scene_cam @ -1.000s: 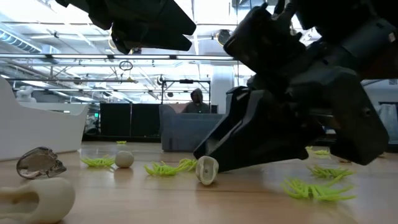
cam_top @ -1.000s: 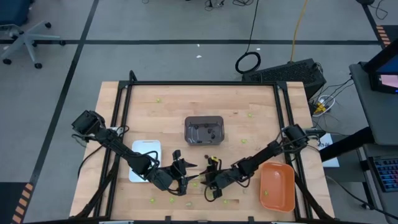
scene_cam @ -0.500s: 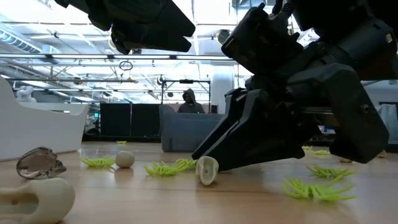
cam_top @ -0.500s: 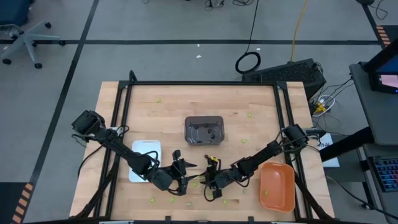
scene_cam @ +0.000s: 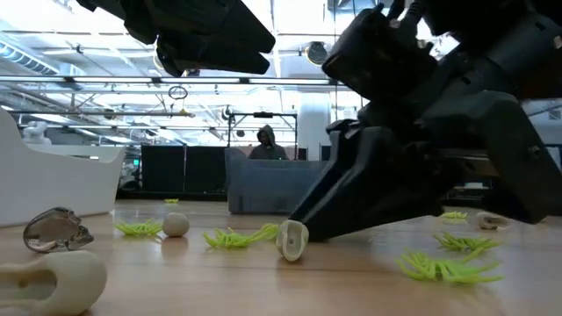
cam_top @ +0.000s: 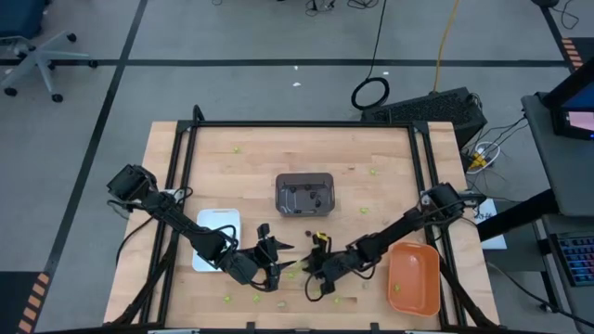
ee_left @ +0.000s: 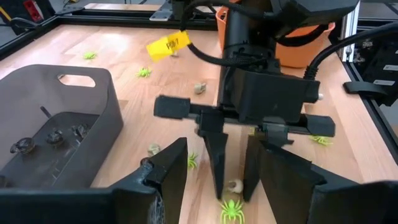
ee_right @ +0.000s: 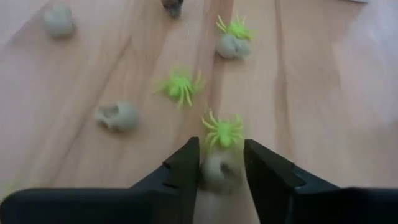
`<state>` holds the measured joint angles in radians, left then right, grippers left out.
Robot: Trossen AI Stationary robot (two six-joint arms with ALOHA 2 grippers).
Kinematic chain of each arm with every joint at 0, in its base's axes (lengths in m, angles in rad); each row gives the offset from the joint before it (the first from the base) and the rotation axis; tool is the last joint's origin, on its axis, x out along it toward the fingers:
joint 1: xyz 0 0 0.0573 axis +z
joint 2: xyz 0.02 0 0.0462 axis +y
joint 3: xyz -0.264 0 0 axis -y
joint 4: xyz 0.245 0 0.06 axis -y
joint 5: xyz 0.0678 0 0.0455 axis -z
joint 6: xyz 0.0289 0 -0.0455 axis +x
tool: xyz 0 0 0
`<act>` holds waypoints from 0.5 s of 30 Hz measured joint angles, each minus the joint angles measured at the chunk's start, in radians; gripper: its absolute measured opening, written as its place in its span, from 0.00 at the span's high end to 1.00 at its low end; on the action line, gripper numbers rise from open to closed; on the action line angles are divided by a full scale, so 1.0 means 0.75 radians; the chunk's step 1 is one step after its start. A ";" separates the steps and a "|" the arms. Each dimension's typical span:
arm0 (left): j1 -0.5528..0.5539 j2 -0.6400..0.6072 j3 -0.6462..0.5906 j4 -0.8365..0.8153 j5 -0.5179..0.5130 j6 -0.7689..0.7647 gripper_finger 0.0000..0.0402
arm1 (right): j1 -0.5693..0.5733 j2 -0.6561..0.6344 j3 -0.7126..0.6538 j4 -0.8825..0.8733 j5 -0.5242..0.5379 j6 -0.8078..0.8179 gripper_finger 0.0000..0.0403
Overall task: Sort Halloween decoration
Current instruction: Put the white skull toy into the white bin
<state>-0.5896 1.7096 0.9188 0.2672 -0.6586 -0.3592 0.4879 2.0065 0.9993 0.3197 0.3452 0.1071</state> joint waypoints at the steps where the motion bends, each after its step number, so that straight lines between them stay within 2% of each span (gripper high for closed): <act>1: 0.000 0.000 0.000 0.000 0.000 0.000 0.52 | 0.005 -0.015 -0.001 -0.019 0.007 -0.007 0.68; 6: 0.000 0.001 0.000 0.004 0.000 0.000 0.52 | 0.015 -0.036 -0.006 -0.058 0.062 -0.049 0.61; 15: 0.000 0.001 0.000 0.001 0.000 0.000 0.52 | 0.024 -0.037 -0.136 0.179 0.064 -0.024 0.59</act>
<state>-0.5895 1.7100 0.9188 0.2680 -0.6586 -0.3592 0.5060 1.9785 0.8973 0.4542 0.3931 0.0891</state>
